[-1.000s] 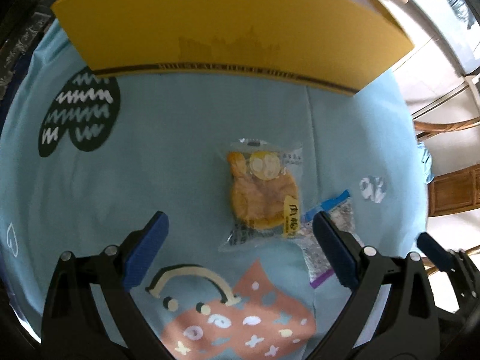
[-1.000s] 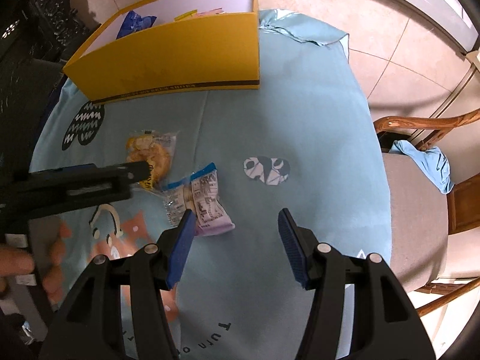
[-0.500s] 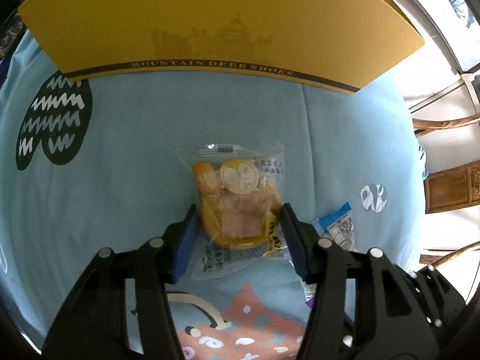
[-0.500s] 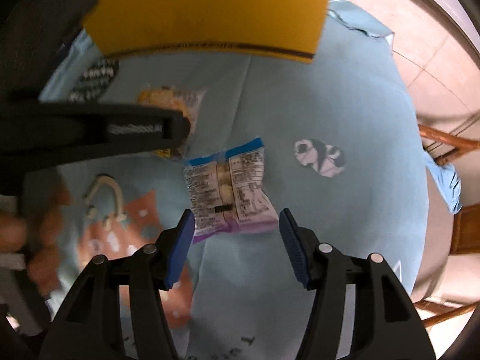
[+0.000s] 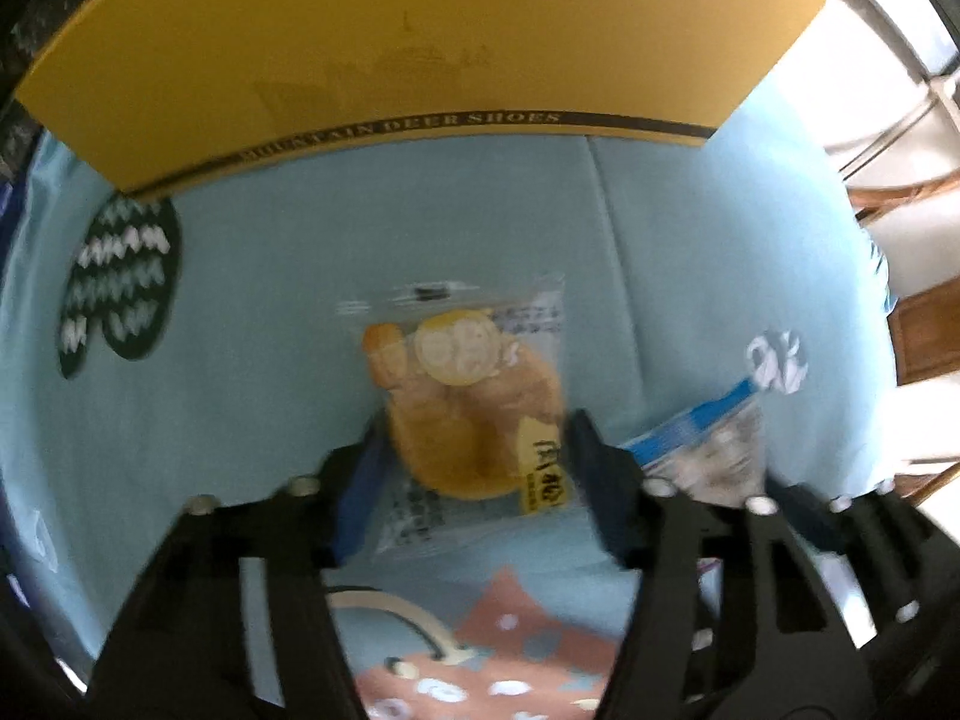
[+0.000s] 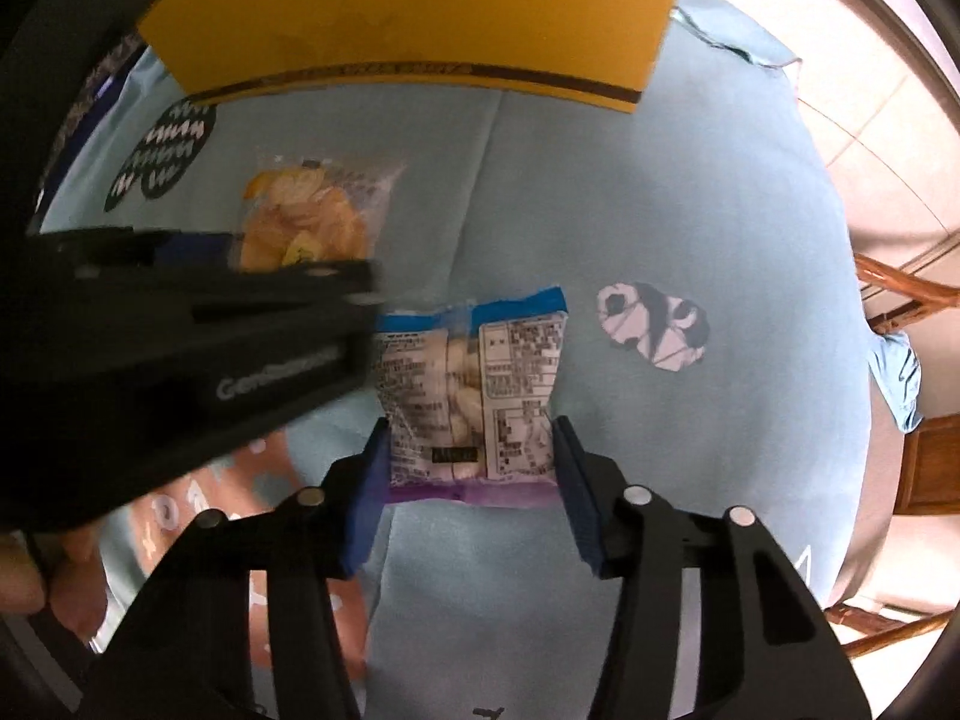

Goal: Organize snacks
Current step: 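Grasp the clear round-cake pack with left tool while right tool grasps white-blue candy pack, then carry both packs into the yellow box and release them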

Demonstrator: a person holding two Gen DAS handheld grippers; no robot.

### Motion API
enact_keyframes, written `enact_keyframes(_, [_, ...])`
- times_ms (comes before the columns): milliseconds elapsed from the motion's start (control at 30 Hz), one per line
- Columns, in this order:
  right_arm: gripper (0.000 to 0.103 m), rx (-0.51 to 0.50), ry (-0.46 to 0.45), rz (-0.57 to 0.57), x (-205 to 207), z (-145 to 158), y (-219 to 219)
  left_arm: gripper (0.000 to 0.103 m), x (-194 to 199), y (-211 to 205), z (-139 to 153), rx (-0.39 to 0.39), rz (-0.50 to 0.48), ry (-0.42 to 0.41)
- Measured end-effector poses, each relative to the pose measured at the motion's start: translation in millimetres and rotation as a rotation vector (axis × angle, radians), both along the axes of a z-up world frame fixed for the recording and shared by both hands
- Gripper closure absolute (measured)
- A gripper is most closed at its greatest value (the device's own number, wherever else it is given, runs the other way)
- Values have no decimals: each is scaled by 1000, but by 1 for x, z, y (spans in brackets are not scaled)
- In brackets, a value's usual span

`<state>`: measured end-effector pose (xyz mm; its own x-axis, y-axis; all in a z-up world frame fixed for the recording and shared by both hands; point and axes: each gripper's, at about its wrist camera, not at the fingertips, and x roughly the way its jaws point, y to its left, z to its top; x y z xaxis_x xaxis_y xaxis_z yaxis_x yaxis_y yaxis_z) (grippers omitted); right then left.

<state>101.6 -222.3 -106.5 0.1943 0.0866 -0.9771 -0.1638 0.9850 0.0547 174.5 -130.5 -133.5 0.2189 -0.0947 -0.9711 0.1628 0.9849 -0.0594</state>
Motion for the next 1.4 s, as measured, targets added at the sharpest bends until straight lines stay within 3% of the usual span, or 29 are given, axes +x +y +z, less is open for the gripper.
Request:
enact_keyframes(300, [51, 62, -68, -30, -5, 38, -15, 49, -9, 49, 27, -61, 88, -29])
enact_keyframes(700, [50, 142, -207, 18, 20, 111, -4, 48, -29, 85, 128, -117, 148, -210])
enact_keyframes(933, [50, 161, -285, 37, 41, 144, 11, 48, -22, 95, 164, -110, 148, -268])
enact_keyframes(1233, [50, 188, -368, 26, 94, 172, 23, 48, 17, 94, 197, -101, 143, -337])
enact_keyframes(1400, [50, 194, -371, 9, 132, 169, 28, 48, 57, 94, 199, -89, 149, -342])
